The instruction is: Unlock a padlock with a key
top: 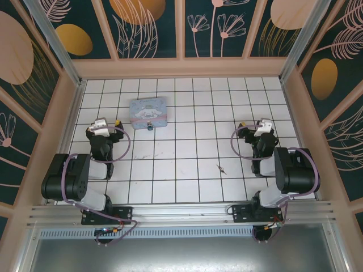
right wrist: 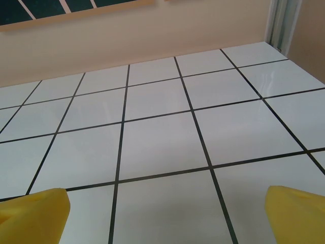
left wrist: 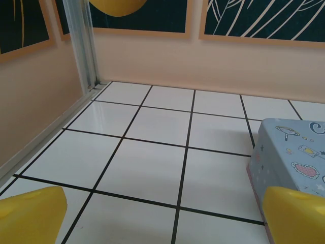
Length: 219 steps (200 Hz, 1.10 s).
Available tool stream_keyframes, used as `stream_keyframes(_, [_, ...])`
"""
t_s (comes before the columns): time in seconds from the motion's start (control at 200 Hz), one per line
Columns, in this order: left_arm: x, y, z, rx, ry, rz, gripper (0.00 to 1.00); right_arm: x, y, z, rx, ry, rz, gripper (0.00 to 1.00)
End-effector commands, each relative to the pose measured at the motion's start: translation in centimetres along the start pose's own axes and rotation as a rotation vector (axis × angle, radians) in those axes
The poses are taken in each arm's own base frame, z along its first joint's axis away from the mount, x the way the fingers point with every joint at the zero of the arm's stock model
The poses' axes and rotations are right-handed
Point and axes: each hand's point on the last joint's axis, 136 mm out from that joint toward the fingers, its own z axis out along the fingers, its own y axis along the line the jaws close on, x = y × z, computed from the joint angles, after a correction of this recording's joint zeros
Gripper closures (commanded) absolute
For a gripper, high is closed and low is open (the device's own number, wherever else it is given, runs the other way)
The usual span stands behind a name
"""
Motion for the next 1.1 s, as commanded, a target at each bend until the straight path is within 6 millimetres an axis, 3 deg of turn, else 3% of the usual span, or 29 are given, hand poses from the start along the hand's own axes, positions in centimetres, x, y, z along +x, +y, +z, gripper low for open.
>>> stream_keyframes(0.0, [-1.08, 0.38, -0.02, -0.016, -0.044, -0.025, 0.01, -1.75, 0.45, 0.22, -0.025, -0.057, -0.02, 0.01])
stream_keyframes(1.091, [-1.06, 0.32, 0.06, -0.013, -0.041, -0.022, 0.01, -1.78, 0.5, 0.25, -0.037, -0.056, -0.017, 0.01])
